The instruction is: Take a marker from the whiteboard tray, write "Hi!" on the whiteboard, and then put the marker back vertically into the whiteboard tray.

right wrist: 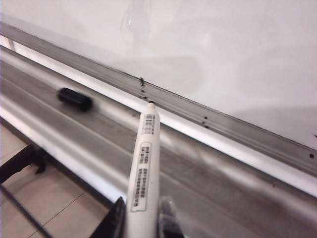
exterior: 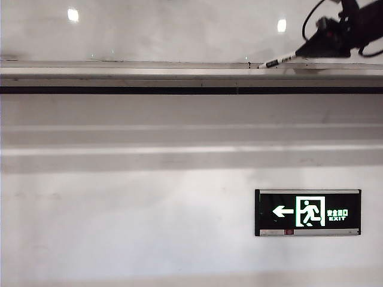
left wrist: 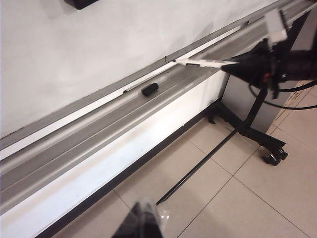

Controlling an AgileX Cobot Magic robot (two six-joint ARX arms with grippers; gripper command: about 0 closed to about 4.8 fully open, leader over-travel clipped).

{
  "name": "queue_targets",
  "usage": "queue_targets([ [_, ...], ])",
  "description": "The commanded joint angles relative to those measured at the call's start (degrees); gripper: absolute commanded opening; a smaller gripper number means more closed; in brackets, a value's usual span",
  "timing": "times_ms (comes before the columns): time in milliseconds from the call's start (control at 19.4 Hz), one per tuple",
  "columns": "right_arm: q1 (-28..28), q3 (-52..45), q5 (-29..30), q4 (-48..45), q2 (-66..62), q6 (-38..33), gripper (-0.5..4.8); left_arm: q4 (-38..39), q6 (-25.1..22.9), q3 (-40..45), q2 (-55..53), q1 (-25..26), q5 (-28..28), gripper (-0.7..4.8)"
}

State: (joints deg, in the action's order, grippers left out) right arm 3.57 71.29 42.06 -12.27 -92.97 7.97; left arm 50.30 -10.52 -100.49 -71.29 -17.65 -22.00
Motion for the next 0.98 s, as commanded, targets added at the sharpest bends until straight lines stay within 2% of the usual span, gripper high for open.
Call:
queue_targets([
  [52,0.0,0.1,0.3,5.3,3.9,-0.3,0.3,-0.7,0.0,-0.3,0.2,0.0,-0.3,-0.05],
  [258,-0.1,0.1,0.2,8.6,10.5,-2.0,0.27,-2.2,0.1,-0.5,0.2,0.0,-0.3,-0.05],
  [361,-0.1,0.1,0.0,8.0,14.2,-2.0,-0.02,-4.6,2.1,-0.5,0.2,0.0,-1.5,-0.05],
  [515,-0.6,0.2,-1.5,5.5,19.1,-3.1,-0.02,-10.0,7.2,-0.5,0.2,0.0,-2.0,-0.05],
  [773,-6.7,7.0,-11.9,4.8,22.2,-5.0,-0.02,-18.6,10.0,-0.5,0.2,0.0,-2.0,-0.05],
  [979,-15.0,15.6,-24.2,5.2,20.3,-5.0,-0.02,-22.6,10.1,-0.5,0.2,0.0,-0.2,-0.05],
])
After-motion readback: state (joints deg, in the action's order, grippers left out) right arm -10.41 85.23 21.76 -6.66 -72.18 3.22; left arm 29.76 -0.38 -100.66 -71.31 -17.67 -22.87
